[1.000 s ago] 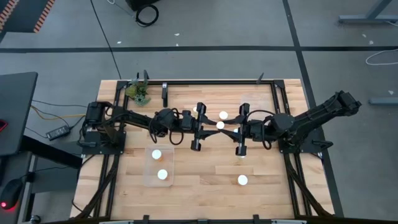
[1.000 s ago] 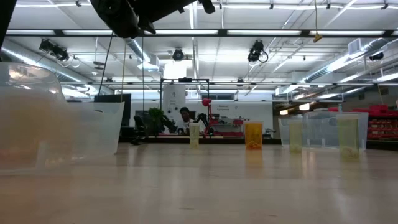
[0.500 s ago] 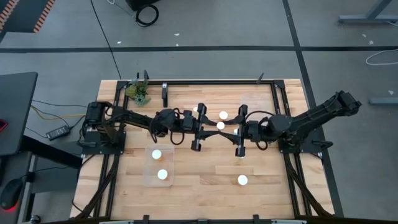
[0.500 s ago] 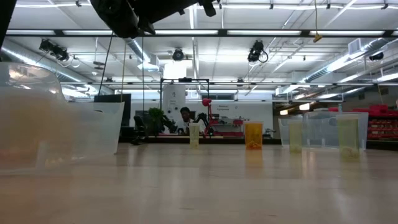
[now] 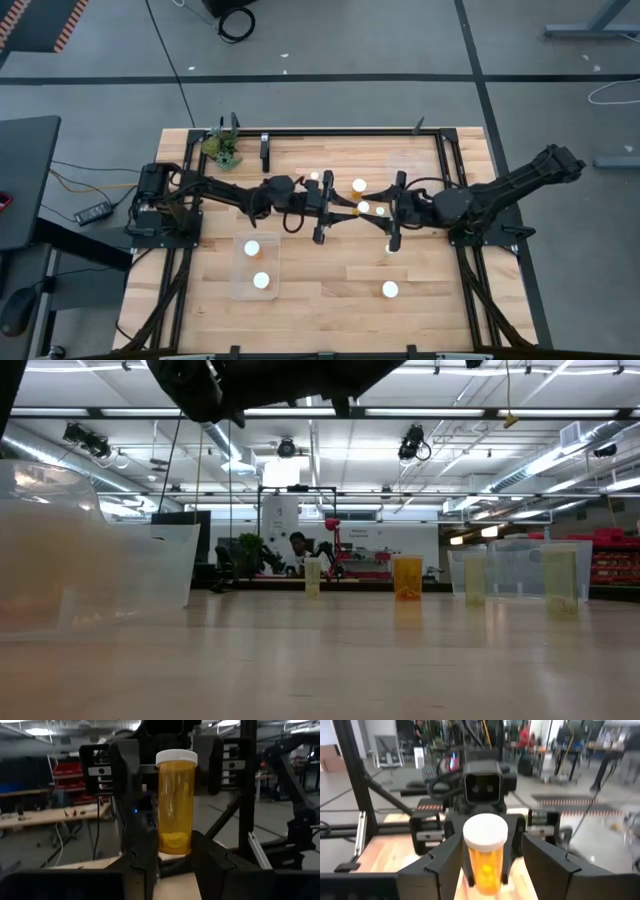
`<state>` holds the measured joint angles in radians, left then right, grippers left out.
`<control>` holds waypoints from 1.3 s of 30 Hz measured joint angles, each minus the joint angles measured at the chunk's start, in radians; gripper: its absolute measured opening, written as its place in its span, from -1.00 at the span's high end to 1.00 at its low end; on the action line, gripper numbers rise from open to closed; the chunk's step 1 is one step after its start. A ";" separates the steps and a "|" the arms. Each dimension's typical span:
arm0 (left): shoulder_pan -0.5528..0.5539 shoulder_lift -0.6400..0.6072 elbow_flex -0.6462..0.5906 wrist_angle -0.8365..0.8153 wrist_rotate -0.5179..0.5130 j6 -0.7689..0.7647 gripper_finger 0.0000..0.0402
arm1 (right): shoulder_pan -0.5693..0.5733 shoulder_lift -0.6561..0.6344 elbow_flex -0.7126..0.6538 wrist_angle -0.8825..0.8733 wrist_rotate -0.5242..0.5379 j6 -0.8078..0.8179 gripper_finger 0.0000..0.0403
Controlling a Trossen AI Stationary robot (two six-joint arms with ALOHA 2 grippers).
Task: Pick and place medicine bottles into bin by pill shape (circle, oval)
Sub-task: Put the small orange pill bottle into the top transparent bin
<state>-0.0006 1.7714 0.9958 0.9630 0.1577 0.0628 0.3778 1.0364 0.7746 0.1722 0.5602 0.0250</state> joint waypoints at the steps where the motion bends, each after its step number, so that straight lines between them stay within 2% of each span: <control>1: 0.000 0.000 0.000 -0.011 0.000 0.000 0.46 | -0.004 -0.005 0.000 -0.030 0.000 0.029 -0.04; 6: 0.000 0.000 0.000 -0.072 -0.003 0.000 0.46 | -0.022 -0.015 0.001 -0.157 -0.015 0.145 -0.05; 9: 0.000 0.000 0.000 -0.097 -0.003 -0.001 0.45 | -0.028 0.000 0.049 -0.273 -0.029 0.205 -0.05; 18: 0.004 0.000 0.000 -0.133 0.002 -0.005 0.45 | -0.028 0.181 0.360 -0.762 -0.039 0.318 -0.05; 25: 0.004 0.000 0.000 -0.150 0.002 -0.008 0.45 | -0.028 0.326 0.590 -0.999 -0.040 0.322 -0.04; 31: 0.004 0.000 0.000 -0.156 0.002 -0.026 0.45 | -0.028 0.382 0.703 -1.121 -0.072 0.342 -0.04; 39: 0.004 0.000 0.000 -0.160 0.002 -0.026 0.45 | -0.029 0.410 0.720 -1.179 -0.090 0.366 0.03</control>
<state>0.0032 1.7714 0.9958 0.8030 0.1596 0.0364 0.3489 1.4464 1.4946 -1.0069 0.4698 0.3910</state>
